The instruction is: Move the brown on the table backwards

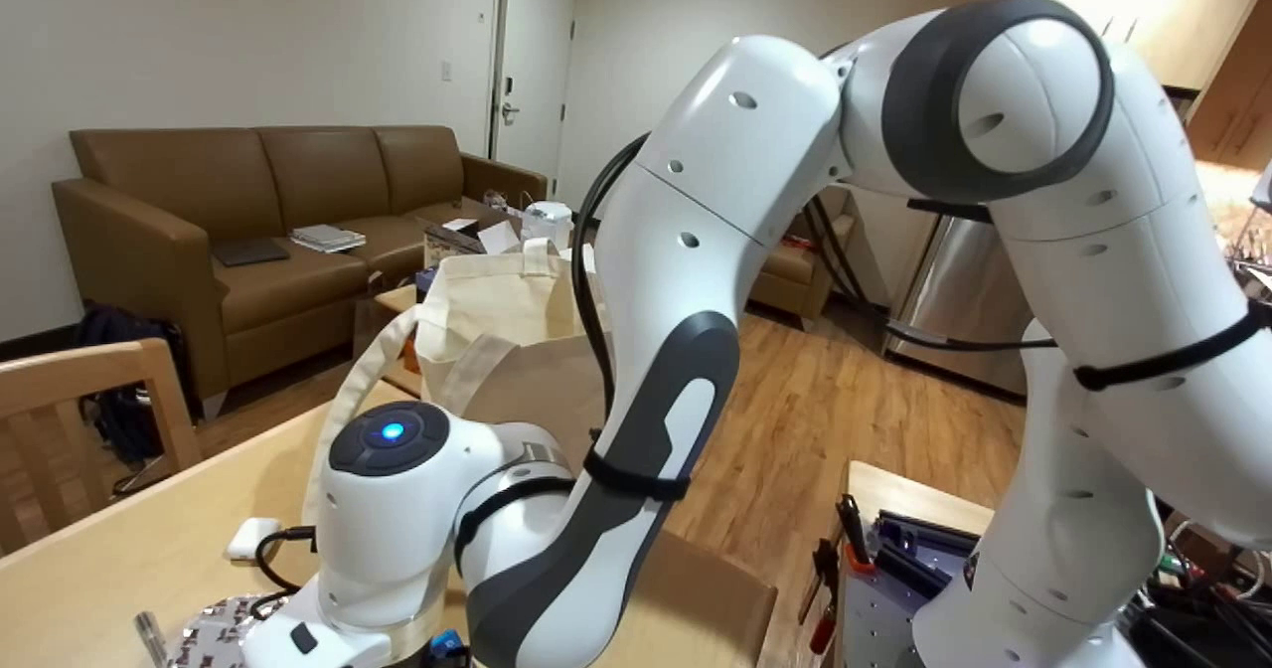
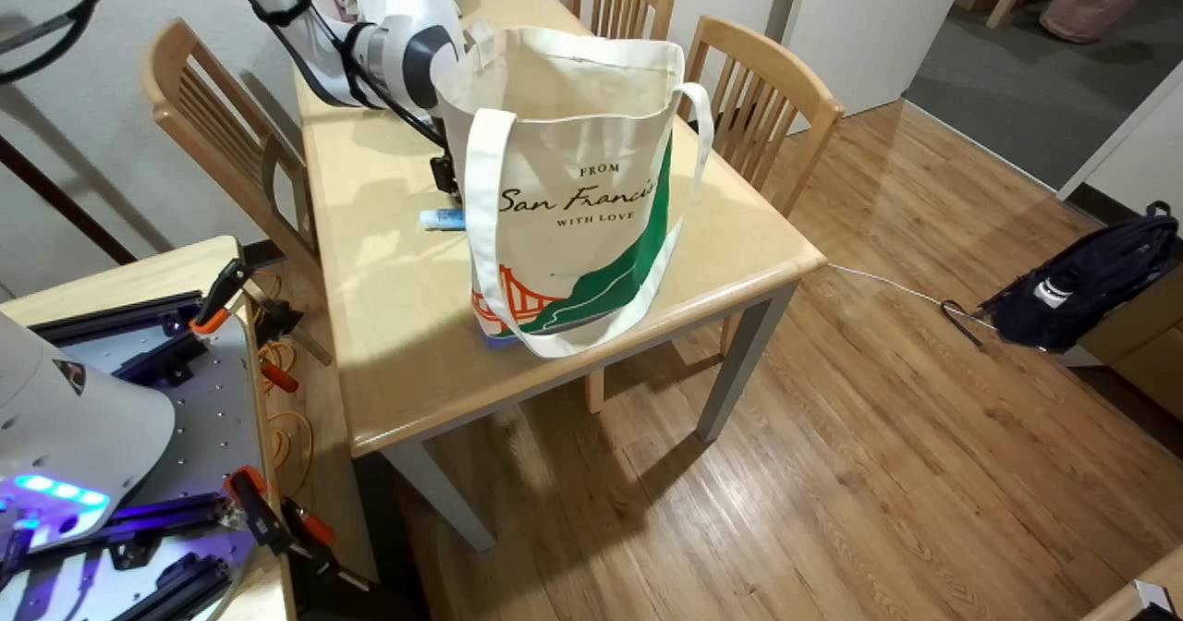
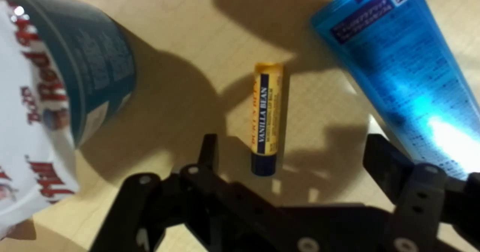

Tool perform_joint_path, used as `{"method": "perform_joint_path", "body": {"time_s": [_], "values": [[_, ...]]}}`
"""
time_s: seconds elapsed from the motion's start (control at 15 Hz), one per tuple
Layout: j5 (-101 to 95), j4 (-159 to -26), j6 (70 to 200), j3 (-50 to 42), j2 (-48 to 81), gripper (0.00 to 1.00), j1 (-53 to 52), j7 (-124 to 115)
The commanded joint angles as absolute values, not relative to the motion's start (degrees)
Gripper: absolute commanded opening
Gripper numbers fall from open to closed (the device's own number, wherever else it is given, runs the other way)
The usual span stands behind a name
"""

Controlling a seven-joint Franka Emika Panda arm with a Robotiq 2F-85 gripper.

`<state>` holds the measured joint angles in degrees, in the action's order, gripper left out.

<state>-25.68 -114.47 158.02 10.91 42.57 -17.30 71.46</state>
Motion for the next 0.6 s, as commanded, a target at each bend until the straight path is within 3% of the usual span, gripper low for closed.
{"method": "perform_joint_path", "body": {"time_s": [0.0,0.53], "values": [[-26.7,-113.1,158.9,12.0,43.9,0.68,-15.9,72.9],[-27.7,-114.0,159.6,11.8,44.1,0.18,-16.6,72.6]]}}
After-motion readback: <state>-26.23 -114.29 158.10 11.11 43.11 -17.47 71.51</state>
